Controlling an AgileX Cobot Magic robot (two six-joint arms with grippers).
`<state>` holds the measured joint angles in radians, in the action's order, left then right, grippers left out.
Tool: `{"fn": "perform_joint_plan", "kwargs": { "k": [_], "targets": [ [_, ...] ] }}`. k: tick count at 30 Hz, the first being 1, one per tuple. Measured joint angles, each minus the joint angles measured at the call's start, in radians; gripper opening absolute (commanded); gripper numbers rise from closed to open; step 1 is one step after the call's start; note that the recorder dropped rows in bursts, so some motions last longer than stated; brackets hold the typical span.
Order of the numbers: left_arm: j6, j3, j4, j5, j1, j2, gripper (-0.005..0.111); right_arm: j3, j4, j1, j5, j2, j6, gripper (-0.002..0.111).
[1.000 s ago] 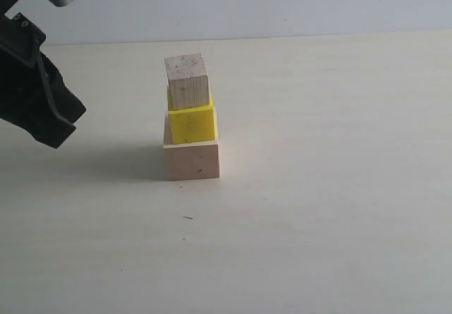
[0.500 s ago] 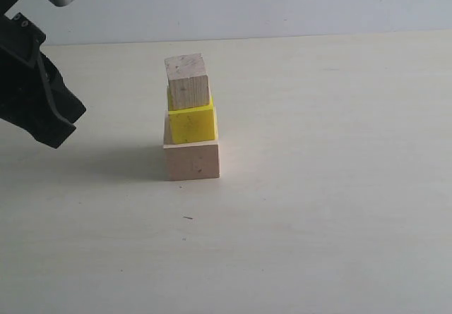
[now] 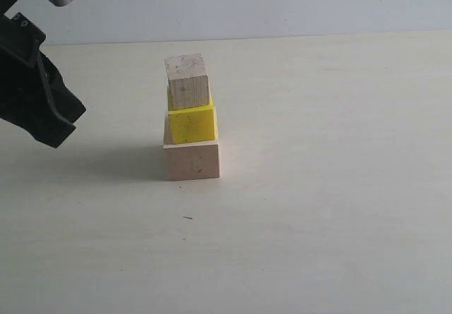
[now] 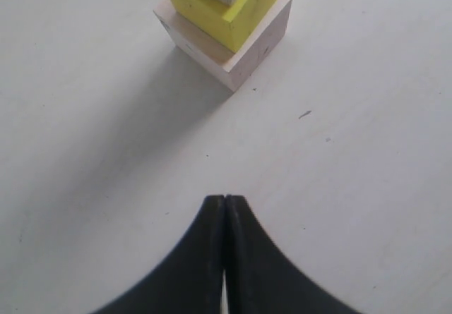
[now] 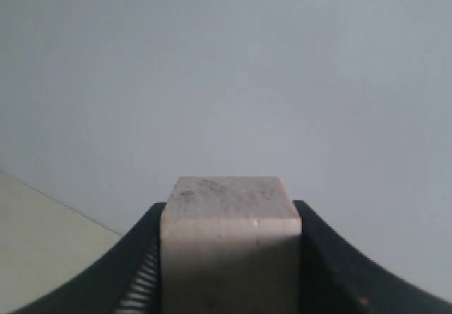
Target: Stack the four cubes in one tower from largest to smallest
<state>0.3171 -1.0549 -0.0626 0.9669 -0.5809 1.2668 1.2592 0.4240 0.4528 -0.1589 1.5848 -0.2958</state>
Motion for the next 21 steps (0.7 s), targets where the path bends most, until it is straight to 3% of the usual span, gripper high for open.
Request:
{"fn": "perform_joint_plan", "kwargs": {
  "k": [4, 9, 21],
  "targets": [
    [0.000, 0.000, 0.000, 0.000, 0.000, 0.000, 0.000, -0.036, 0.265, 0.000, -0.112, -0.001, -0.234, 0.000],
    [0.000, 0.000, 0.000, 0.000, 0.000, 0.000, 0.000, -0.062, 0.667, 0.000, -0.400, -0.001, -0.562, 0.000],
    [0.000, 0.000, 0.000, -0.001, 0.000, 0.000, 0.000, -0.064, 0.932, 0.002, -0.739, 0.000, -0.711, 0.000]
  ]
}}
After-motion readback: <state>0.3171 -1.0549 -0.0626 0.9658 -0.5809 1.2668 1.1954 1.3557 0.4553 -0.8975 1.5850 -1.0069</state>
